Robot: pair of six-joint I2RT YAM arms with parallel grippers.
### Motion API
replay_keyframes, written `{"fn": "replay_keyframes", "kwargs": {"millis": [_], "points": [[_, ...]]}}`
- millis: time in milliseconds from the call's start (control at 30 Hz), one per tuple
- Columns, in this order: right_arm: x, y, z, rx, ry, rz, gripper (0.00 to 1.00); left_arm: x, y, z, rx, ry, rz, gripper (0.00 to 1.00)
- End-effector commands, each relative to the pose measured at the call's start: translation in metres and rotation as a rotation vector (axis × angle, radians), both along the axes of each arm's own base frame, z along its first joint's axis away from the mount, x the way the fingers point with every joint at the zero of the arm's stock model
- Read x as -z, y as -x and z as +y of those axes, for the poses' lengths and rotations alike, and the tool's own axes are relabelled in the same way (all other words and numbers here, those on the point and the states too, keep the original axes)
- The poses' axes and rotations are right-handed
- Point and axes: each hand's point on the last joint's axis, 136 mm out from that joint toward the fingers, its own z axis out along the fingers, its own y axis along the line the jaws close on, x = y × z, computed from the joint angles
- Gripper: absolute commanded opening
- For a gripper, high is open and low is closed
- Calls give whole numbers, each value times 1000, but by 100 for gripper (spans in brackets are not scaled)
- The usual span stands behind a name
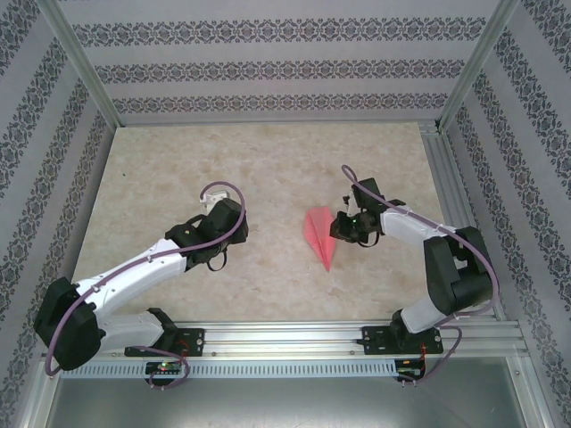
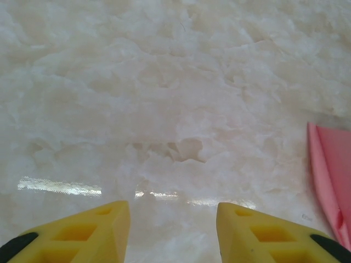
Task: Fold a paper plane with a square sheet of paper (fold left side to right side)
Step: Turn over the paper plane at the center of the table.
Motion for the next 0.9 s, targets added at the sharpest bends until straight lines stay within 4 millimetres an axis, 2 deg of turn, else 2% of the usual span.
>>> {"fn": "replay_keyframes", "kwargs": {"millis": [0, 100, 167, 233, 300, 433, 500, 600, 767, 867], "points": [[-5, -5, -25, 35, 121, -37, 23, -3, -4, 1, -17, 2, 5, 47], [-20, -4, -45, 65, 263, -57, 32, -2, -6, -2, -12, 3, 7, 48], [-35, -2, -46, 42, 327, -90, 37, -2, -7, -3, -8, -2, 9, 48], [-50, 1, -36, 0, 345, -127, 39, -2, -8, -3, -6, -4, 8, 48], [-56, 8, -20, -40, 313, -144, 45, -1, -9, -4, -6, -5, 8, 48], [-41, 23, -1, -57, 224, -99, 47, 1, -10, -6, 0, 0, 6, 49], [-31, 30, 4, -87, 237, -75, 49, -1, -11, -6, 1, 2, -3, 65], [-21, 38, 15, -140, 241, -48, 53, -3, -11, -5, 2, 2, -15, 83], [-13, 41, 23, -168, 231, -36, 56, -5, -9, 1, -15, -3, -29, 100], [-10, 41, 25, -178, 245, -29, 56, -4, -8, 2, -13, -7, -26, 100]]}}
